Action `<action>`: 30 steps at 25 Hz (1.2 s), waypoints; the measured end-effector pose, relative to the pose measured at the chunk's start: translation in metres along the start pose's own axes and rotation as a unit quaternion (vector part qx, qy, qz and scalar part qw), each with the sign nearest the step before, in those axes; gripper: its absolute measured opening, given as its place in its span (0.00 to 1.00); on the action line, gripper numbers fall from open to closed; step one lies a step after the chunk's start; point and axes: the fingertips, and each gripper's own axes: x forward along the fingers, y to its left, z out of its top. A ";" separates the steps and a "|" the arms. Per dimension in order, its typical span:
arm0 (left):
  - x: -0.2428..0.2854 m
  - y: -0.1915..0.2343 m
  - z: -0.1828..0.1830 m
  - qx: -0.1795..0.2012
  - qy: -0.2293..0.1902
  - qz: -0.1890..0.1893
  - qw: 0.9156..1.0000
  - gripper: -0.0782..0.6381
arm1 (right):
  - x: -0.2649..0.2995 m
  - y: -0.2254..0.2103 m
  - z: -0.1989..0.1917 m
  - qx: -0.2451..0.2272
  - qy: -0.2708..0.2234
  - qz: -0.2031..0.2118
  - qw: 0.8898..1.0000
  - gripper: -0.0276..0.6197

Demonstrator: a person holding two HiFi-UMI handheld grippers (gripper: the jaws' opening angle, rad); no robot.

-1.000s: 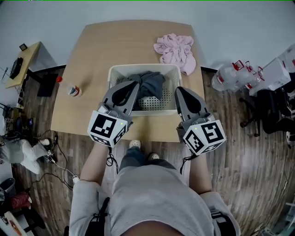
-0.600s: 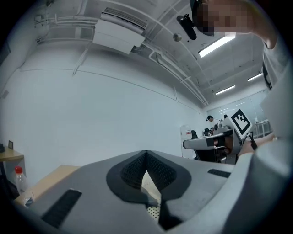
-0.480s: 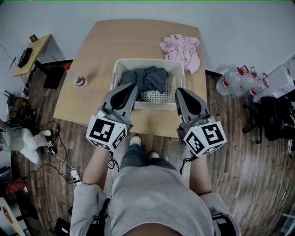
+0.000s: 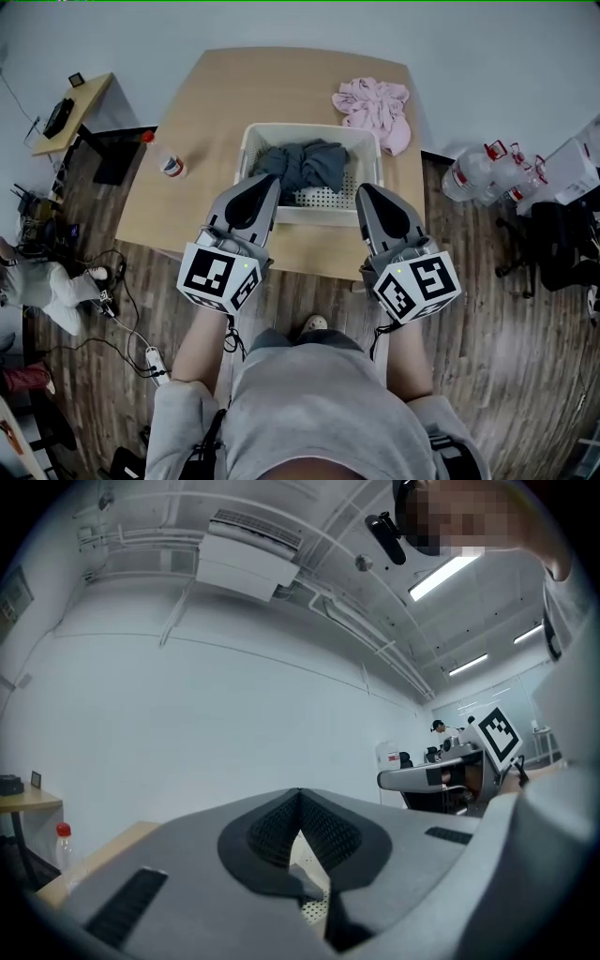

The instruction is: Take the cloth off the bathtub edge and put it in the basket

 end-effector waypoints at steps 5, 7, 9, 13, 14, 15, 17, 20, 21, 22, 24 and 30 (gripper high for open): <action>-0.016 0.005 0.007 -0.005 -0.008 -0.006 1.000 0.13 | -0.003 0.017 0.004 -0.008 -0.003 -0.012 1.000 0.05; -0.025 0.007 0.009 -0.008 -0.008 -0.009 1.000 0.13 | -0.006 0.027 0.005 -0.012 -0.001 -0.017 1.000 0.05; -0.036 0.009 0.011 -0.009 -0.007 -0.011 1.000 0.13 | -0.009 0.037 0.005 -0.014 -0.001 -0.026 1.000 0.05; -0.061 0.013 0.010 -0.009 -0.004 -0.014 1.000 0.13 | -0.018 0.058 0.002 -0.010 -0.002 -0.047 0.999 0.05; -0.068 0.014 0.009 -0.010 -0.003 -0.016 1.000 0.13 | -0.021 0.064 0.001 -0.012 -0.001 -0.049 0.999 0.05; -0.074 0.014 0.009 -0.010 -0.002 -0.017 1.000 0.13 | -0.024 0.070 0.001 -0.015 0.000 -0.050 0.999 0.05; -0.087 0.013 0.008 -0.009 -0.002 -0.020 1.000 0.13 | -0.030 0.082 0.001 -0.020 0.000 -0.056 0.998 0.05; -0.106 0.012 0.006 -0.010 -0.003 -0.023 1.000 0.13 | -0.039 0.098 -0.003 -0.019 -0.001 -0.067 0.998 0.05; -0.112 0.012 0.006 -0.011 -0.003 -0.024 1.000 0.13 | -0.041 0.104 -0.004 -0.020 0.000 -0.068 0.997 0.05; -0.118 0.012 0.006 -0.012 -0.002 -0.025 1.000 0.13 | -0.044 0.110 -0.005 -0.021 0.000 -0.070 0.997 0.05; -0.130 0.012 0.005 -0.014 -0.001 -0.027 1.000 0.13 | -0.049 0.122 -0.008 -0.021 0.002 -0.073 0.997 0.05; -0.161 0.007 -0.002 -0.023 0.001 -0.031 0.999 0.13 | -0.063 0.153 -0.016 -0.029 0.007 -0.074 0.997 0.05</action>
